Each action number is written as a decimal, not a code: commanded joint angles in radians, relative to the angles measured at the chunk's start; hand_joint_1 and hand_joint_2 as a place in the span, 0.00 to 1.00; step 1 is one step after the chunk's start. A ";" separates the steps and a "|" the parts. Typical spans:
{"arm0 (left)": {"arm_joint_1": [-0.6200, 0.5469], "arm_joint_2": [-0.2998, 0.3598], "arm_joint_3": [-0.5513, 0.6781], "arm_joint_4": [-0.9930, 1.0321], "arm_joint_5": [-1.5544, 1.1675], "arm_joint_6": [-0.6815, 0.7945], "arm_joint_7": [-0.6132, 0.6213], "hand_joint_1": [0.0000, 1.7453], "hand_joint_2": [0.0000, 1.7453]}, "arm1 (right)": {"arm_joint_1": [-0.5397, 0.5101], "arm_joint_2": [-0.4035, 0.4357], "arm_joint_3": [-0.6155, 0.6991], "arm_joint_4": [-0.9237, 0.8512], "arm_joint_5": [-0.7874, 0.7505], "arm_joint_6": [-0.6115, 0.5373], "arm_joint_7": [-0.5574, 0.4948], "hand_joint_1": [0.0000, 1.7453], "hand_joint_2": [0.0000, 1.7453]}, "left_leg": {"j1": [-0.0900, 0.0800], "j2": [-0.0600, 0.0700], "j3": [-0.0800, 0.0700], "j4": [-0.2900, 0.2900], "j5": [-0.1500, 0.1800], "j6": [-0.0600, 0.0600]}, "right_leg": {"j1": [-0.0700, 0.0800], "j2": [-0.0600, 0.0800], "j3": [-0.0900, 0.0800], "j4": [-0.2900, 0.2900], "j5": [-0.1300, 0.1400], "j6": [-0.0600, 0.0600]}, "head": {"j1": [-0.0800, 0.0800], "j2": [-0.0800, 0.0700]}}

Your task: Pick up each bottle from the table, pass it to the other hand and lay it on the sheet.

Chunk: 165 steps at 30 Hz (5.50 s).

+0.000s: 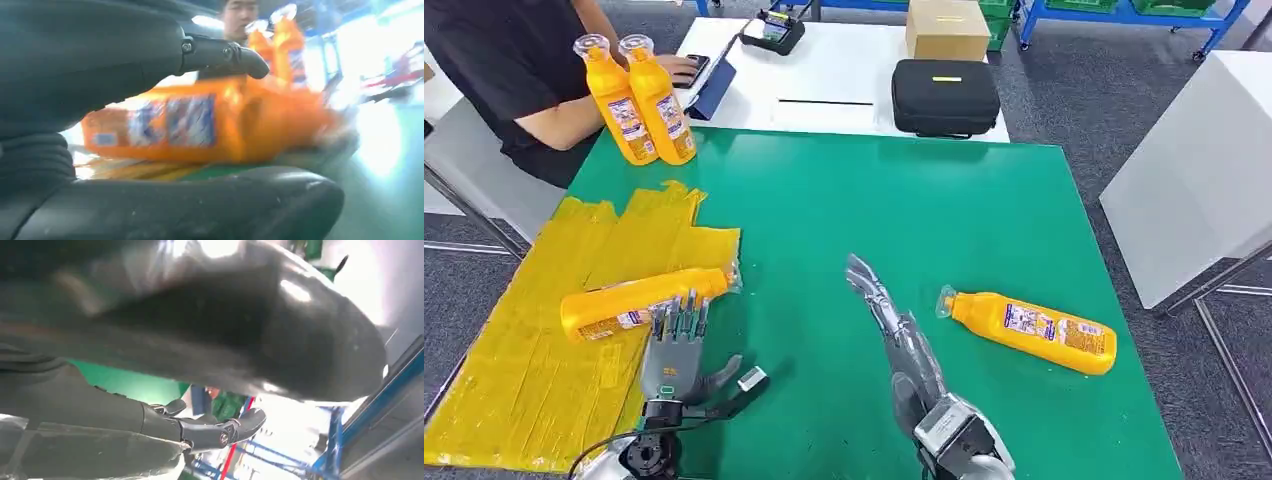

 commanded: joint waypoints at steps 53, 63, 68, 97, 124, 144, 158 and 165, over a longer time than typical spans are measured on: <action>0.221 -0.219 0.423 -0.738 1.606 -0.158 -0.827 0.00 0.00 | -0.292 -0.018 -0.655 0.692 0.986 -0.071 0.346 0.00 1.00 | -0.003 0.010 -0.001 -0.001 -0.003 0.004 | -0.003 0.007 0.000 -0.002 0.001 0.005 | -0.001 0.000; 0.236 -0.214 0.446 -0.757 1.630 -0.140 -0.848 0.00 0.00 | -0.391 -0.086 -0.533 0.934 1.033 -0.030 0.355 0.00 1.00 | -0.004 0.012 0.000 -0.001 -0.004 0.004 | -0.003 0.008 0.001 -0.002 0.001 0.005 | 0.000 0.000; 0.270 -0.207 0.475 -0.794 1.655 -0.125 -0.863 0.00 0.00 | -0.340 -0.182 -0.462 0.891 0.995 0.013 0.359 0.00 1.00 | -0.004 0.004 -0.003 -0.001 -0.002 0.006 | -0.003 0.001 -0.001 -0.001 0.000 0.006 | -0.001 0.000; 0.350 -0.231 0.519 -0.888 1.648 -0.132 -0.845 0.00 0.00 | -0.035 -0.302 -0.555 0.376 0.918 0.208 0.438 0.00 1.00 | -0.006 0.000 -0.002 0.000 -0.002 0.006 | -0.005 -0.003 0.001 -0.001 0.000 0.007 | -0.001 0.000; 0.315 -0.264 0.525 -0.859 1.604 -0.161 -0.812 0.00 0.00 | -0.011 -0.138 -0.788 0.334 1.068 0.318 0.416 0.00 1.00 | -0.006 -0.001 -0.003 -0.001 -0.001 0.006 | -0.005 -0.004 0.000 -0.002 0.000 0.006 | 0.000 0.000; 0.298 -0.258 0.512 -0.843 1.600 -0.162 -0.807 0.00 0.00 | 0.021 -0.098 -0.807 0.322 1.085 0.391 0.363 1.00 1.00 | -0.005 -0.002 -0.002 -0.001 -0.002 0.005 | -0.004 -0.005 0.001 -0.002 0.000 0.006 | -0.001 0.000; 0.290 -0.258 0.501 -0.841 1.606 -0.150 -0.793 0.00 0.00 | -0.036 -0.115 -0.723 0.453 1.092 0.365 0.337 1.00 1.00 | -0.005 0.002 0.000 -0.001 -0.001 0.006 | -0.004 -0.002 0.002 -0.003 0.001 0.006 | 0.000 0.000; 0.316 -0.269 0.543 -0.882 1.605 -0.171 -0.772 0.00 0.00 | -0.174 -0.104 -0.640 0.572 0.859 0.177 0.414 1.00 1.00 | -0.004 0.014 0.001 -0.002 -0.002 0.005 | -0.003 0.009 0.000 -0.004 0.005 0.003 | 0.000 0.000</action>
